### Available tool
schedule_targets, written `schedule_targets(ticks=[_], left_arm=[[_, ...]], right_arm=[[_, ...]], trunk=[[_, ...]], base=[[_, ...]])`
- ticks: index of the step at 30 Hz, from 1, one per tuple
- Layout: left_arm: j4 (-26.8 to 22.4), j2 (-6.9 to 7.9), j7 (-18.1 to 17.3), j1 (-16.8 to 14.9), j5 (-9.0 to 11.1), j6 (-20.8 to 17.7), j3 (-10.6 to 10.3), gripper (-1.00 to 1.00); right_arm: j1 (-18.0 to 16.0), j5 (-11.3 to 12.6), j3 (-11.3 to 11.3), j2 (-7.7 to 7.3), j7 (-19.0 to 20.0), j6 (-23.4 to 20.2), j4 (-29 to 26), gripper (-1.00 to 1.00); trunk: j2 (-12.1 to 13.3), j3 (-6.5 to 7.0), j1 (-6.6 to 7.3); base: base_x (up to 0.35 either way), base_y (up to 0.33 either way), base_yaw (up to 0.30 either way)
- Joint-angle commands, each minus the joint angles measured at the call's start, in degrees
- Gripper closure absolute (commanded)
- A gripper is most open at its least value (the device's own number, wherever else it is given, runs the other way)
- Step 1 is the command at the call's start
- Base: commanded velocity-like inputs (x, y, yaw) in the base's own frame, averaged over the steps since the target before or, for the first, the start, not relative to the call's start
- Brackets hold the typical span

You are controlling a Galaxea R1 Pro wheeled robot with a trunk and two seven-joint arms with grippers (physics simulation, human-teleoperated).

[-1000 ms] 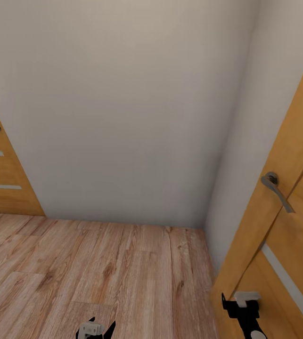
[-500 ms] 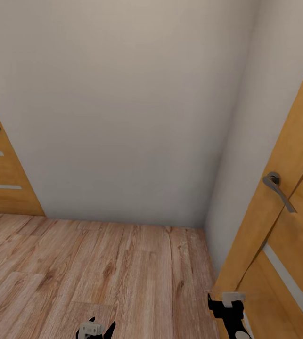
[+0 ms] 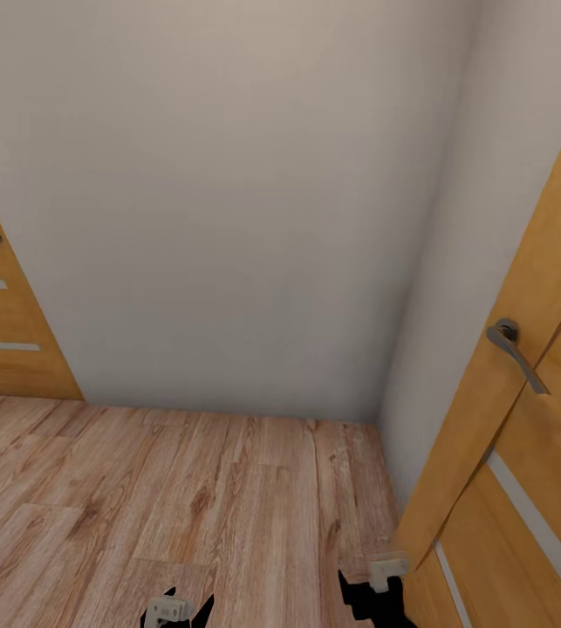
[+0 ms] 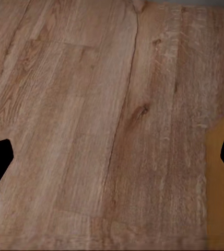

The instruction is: Move the two storage containers from the living room to the garage. In the garage, place one container on the floor and stack the other container on top of it (either order is fine).

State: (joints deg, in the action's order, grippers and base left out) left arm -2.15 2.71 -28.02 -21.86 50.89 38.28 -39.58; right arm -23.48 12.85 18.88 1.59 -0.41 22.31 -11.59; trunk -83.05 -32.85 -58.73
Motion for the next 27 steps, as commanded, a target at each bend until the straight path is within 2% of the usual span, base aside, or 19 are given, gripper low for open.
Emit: schedule_targets(ticks=[1,4,9,27], left_arm=[[0.03,0.01,-0.37,-0.03,0.61,0.04,-0.33,-1.0],[0.03,0.01,-0.37,-0.03,0.61,0.04,-0.34,-1.0],[0.04,0.01,-0.37,-0.03,0.61,0.04,-0.33,-1.0],[0.04,0.01,-0.37,-0.03,0.61,0.04,-0.37,-1.0]], right_arm=[[0.01,0.59,0.47,0.01,0.43,0.28,1.2,-1.0],[0.7,0.58,0.46,0.05,1.6,0.46,5.27,-1.0],[1.92,0.57,0.46,0.07,2.04,0.51,7.03,-1.0],[2.39,0.63,0.56,0.23,2.14,0.8,7.16,-1.0]], trunk=[[-0.03,-0.05,0.0],[-0.03,-0.05,0.0],[-0.03,-0.05,0.0],[-0.03,-0.05,0.0]], base=[[0.0,0.0,0.0],[0.0,0.0,0.0],[0.0,0.0,0.0],[0.023,0.0,0.0]])
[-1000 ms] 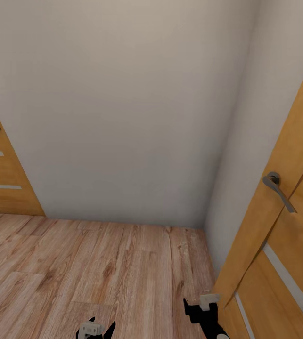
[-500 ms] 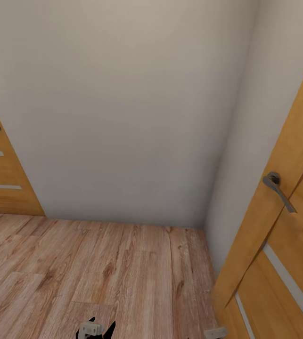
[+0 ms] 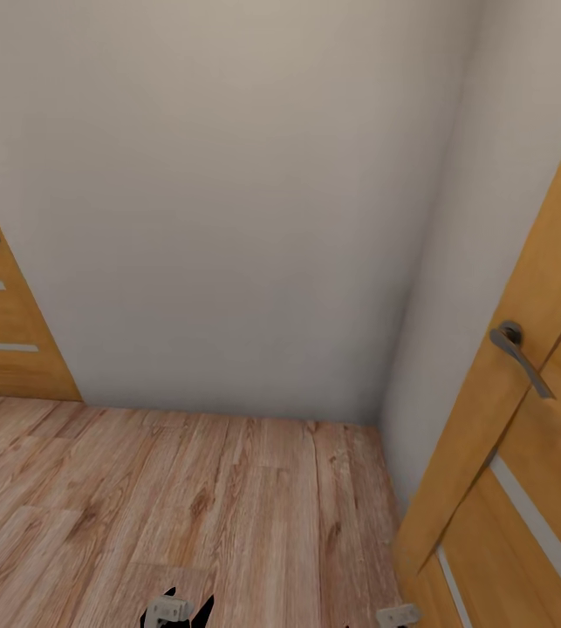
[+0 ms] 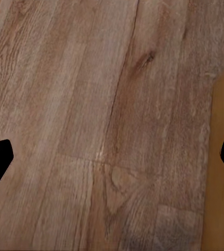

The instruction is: Move the two storage containers from the living room to the garage. In the garage, place one container on the floor and stack the other container on top of it (either order is fine).

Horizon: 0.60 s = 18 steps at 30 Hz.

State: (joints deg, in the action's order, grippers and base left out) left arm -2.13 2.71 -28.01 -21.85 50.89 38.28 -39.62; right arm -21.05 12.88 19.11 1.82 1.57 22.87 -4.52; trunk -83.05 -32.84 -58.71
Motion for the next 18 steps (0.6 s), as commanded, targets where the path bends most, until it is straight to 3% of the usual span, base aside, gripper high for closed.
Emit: schedule_targets(ticks=[1,7,18], left_arm=[[0.02,0.01,-0.37,-0.03,0.61,0.02,-0.31,-1.0],[0.02,0.01,-0.44,-0.03,0.61,0.02,-0.33,-1.0],[0.01,0.01,-0.47,-0.03,0.61,0.04,-0.39,-1.0]], right_arm=[[-0.05,0.6,0.35,0.15,0.15,0.24,-0.02,-1.0],[-0.05,0.58,0.32,1.31,0.17,0.24,-0.33,-1.0],[-0.05,0.57,0.24,1.68,0.18,0.16,-0.33,-1.0]], trunk=[[-0.03,-0.05,-0.02],[-0.03,-0.05,-0.02],[-0.03,-0.05,-0.02]], base=[[0.214,0.0,0.0],[0.215,0.0,0.0],[0.056,0.0,0.0]])
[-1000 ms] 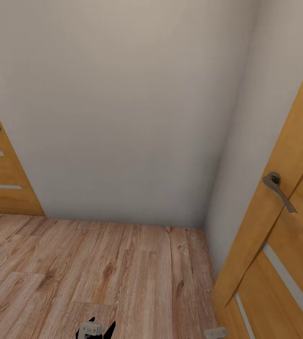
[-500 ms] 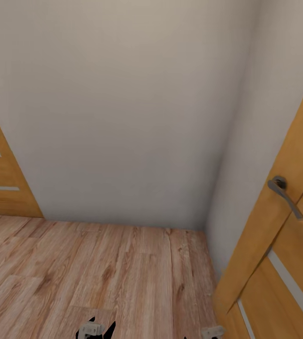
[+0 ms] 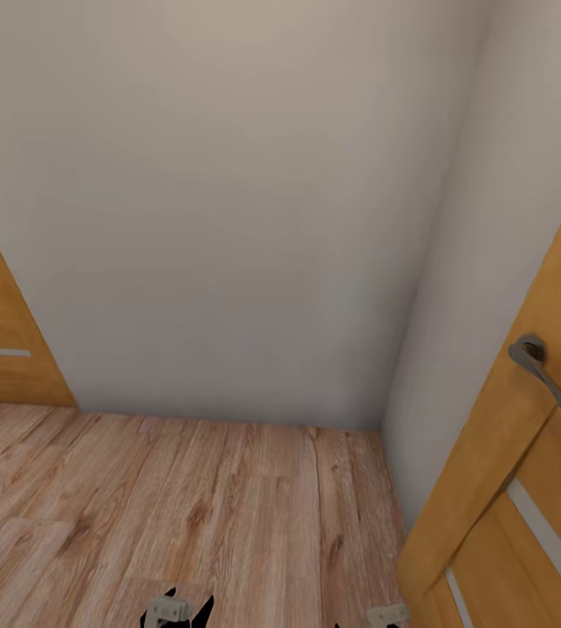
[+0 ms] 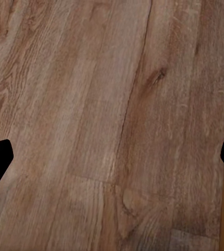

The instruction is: Move the two storage containers from the living room to the garage. In the garage, place one container on the floor and stack the other container on top of it (either order is fine).

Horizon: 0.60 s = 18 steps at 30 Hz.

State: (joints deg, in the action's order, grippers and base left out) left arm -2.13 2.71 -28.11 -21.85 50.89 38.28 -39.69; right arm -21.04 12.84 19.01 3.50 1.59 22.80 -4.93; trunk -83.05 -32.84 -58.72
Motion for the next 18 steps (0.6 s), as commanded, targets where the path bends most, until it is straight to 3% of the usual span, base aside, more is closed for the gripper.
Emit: schedule_targets(ticks=[1,12,18], left_arm=[[0.02,0.01,-0.37,-0.03,0.61,0.04,-0.28,-1.0],[0.0,0.01,-0.39,-0.03,0.61,0.04,-0.24,-1.0],[0.02,0.03,-0.41,-0.03,0.63,0.04,-0.24,-1.0]], right_arm=[[-0.05,0.6,0.33,0.01,0.17,0.23,0.11,-1.0],[-0.05,0.6,0.32,-0.04,0.17,0.23,0.18,-1.0],[-0.05,0.6,0.32,-0.07,0.15,0.24,0.18,-1.0]], trunk=[[-0.03,-0.05,-0.01],[-0.03,-0.06,-0.01],[-0.03,-0.24,-0.01]], base=[[0.209,0.0,0.0],[0.109,0.0,0.006],[0.008,0.0,0.146]])
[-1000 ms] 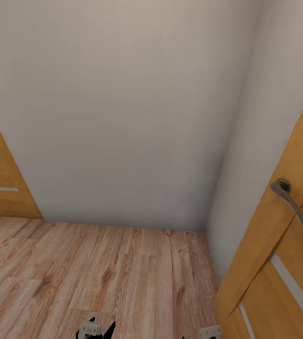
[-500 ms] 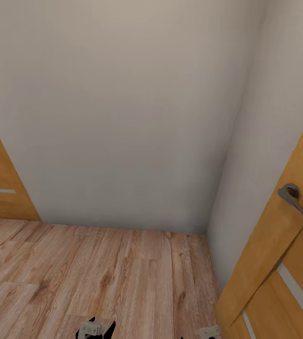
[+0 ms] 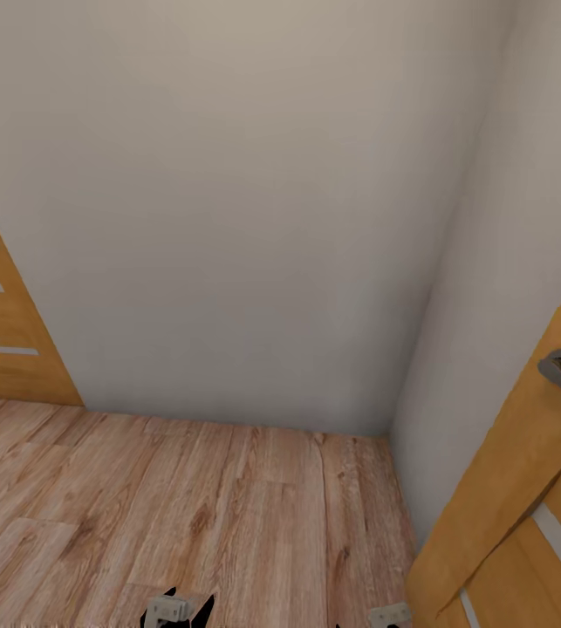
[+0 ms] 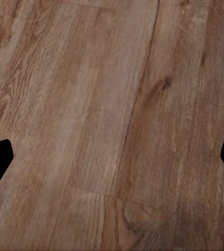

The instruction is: Move the two storage containers from the living room to the garage. In the garage, place one container on the floor and stack the other container on top of it (either order is fine).

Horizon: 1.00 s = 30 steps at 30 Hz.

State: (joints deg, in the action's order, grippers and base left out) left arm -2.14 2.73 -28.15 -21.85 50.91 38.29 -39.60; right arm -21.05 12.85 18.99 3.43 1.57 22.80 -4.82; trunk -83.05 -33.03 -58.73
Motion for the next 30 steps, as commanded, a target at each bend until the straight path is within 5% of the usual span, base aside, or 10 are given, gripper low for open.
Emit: schedule_targets(ticks=[1,30], left_arm=[[0.03,0.02,-0.37,-0.03,0.61,0.03,-0.32,-1.0],[0.03,0.08,-0.33,-0.03,0.68,0.03,-0.3,-1.0]], right_arm=[[-0.04,0.6,0.35,0.0,0.15,0.25,0.08,-1.0],[-0.04,0.6,0.35,0.0,0.1,0.27,0.08,-1.0]], trunk=[[-0.03,-0.1,0.0],[-0.03,-0.38,0.0]], base=[[0.002,0.0,0.208],[0.24,0.0,0.045]])
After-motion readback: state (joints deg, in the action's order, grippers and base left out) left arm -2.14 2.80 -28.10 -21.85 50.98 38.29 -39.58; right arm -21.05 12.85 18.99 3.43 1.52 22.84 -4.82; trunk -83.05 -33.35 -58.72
